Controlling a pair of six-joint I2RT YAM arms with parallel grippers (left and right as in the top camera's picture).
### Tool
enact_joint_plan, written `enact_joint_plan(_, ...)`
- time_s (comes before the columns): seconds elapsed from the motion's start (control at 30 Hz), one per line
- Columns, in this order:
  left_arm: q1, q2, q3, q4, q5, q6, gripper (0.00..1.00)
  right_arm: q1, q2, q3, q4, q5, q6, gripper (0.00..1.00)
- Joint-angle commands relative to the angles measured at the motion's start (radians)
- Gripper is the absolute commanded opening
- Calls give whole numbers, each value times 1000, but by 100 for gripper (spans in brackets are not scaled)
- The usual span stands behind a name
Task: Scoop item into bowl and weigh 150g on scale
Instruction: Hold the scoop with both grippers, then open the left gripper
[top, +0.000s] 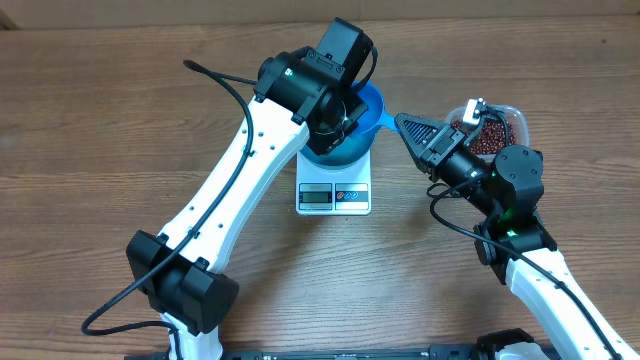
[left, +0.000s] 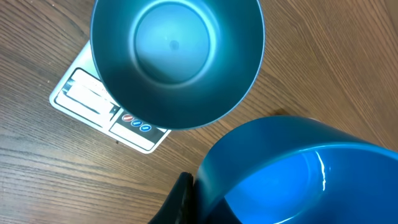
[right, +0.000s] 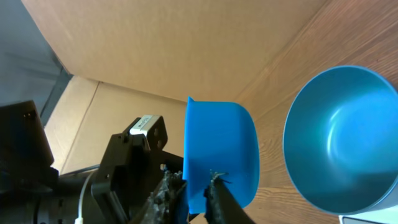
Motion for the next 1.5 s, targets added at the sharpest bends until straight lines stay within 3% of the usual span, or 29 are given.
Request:
enact_joint_plan(0.0,-11,-26,26,1,-18,-2,4,6,4,19,4,-5,-7,11)
enact_joint_plan(0.27,-13,-26,26,1,-19,5,4,6,4,19,4,-4,-7,4)
enact_joint_plan(0.47,-13,-26,26,1,-18,8,4,6,4,19,5,-4,-7,4)
enact_joint_plan(0.6,-13,-26,26,0,-18,8,5,6,4,19,6,6,-2,21)
enact_joint_plan(0.7,-13,-26,26,0,-18,8,4,6,4,19,9,14,1,25)
enact_joint_plan(0.9,-13,-26,26,-6,-18,7,4,6,4,19,26,23,8,24)
enact_joint_plan(1.1,-13,-26,26,-7,-25,-19,4,6,4,19,34,41,54,17)
enact_joint_plan(1.4,-15,-26,26,2,-26,-50,4,6,4,19,34,34,54,18)
enact_joint_plan(1.47,-16,-26,26,5,-31,-53,4,6,4,19,34,31,54,23)
